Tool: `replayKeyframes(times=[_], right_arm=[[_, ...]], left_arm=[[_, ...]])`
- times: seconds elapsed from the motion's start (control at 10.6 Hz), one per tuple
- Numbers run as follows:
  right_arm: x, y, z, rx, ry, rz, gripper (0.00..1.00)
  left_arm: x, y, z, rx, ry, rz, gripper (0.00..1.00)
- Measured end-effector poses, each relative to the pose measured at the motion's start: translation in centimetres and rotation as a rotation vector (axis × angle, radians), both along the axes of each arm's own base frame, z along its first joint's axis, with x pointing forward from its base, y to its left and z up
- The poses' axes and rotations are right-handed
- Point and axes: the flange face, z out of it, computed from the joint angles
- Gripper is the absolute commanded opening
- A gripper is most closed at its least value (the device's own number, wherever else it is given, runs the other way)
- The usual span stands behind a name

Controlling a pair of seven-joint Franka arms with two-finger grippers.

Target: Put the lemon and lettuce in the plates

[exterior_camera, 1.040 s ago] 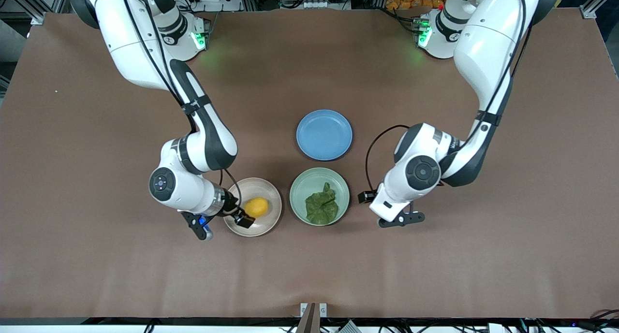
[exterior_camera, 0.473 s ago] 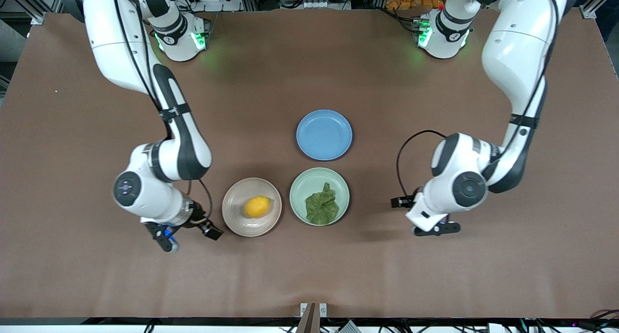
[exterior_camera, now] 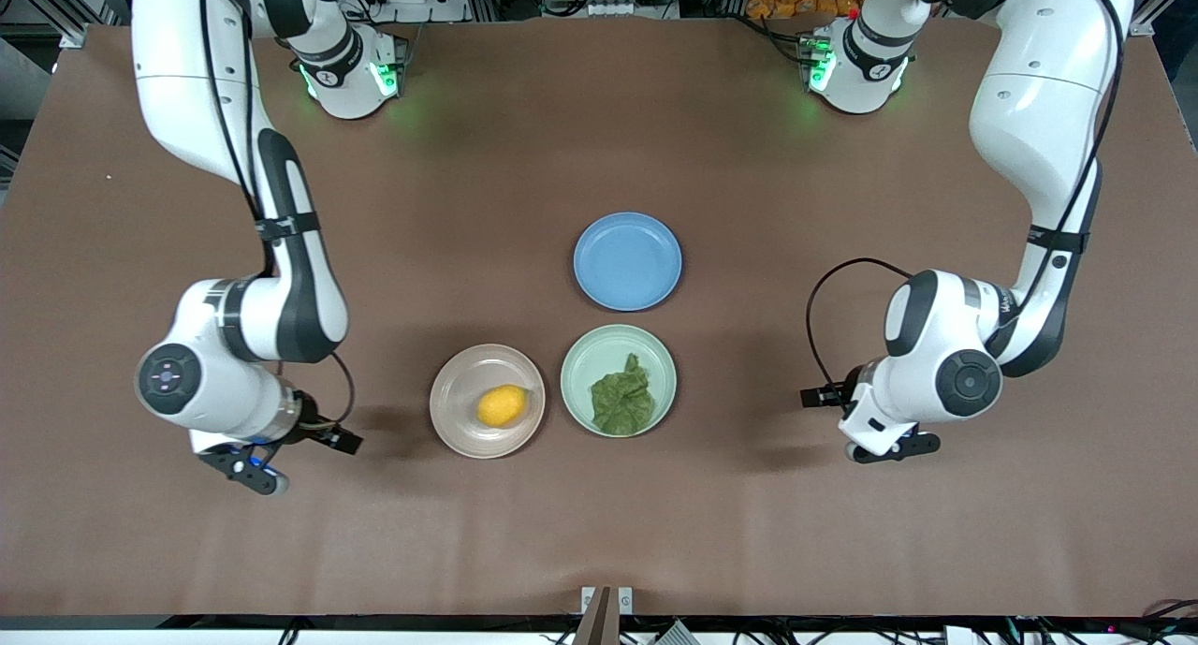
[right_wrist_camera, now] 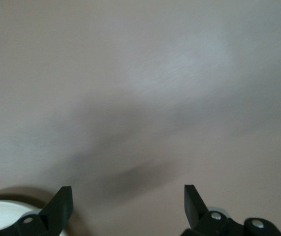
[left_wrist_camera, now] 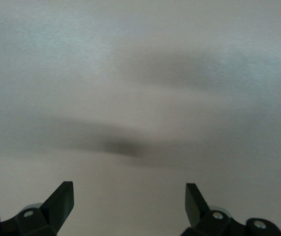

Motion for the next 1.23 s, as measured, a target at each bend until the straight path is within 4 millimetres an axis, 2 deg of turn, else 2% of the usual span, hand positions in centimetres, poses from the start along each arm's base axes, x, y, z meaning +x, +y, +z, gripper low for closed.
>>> replayKeyframes(times=[0.28, 0.47, 0.66, 0.85, 1.23], right_arm=[[0.3, -6.1, 3.0, -0.065, -0.017, 0.096, 1.0], [0.1, -10.4, 5.1, -0.075, -0.013, 0.132, 1.0], [-0.6, -13.5, 7.8, -0.056, -0.011, 0.139, 1.0], [-1.1, -13.9, 9.8, -0.038, -0.014, 0.139, 1.0], [-1.1, -13.8, 9.8, -0.036, -0.011, 0.14, 1.0]], left_arm=[[0.1, 2.3, -0.5, 0.015, 0.008, 0.022, 1.0], [0.2, 3.1, -0.6, 0.019, 0.009, 0.029, 1.0], [0.4, 3.8, -0.6, 0.026, 0.007, 0.035, 1.0], [0.5, 5.1, -0.7, 0.032, 0.005, 0.035, 1.0], [0.8, 7.6, -1.0, 0.061, 0.004, 0.03, 1.0]])
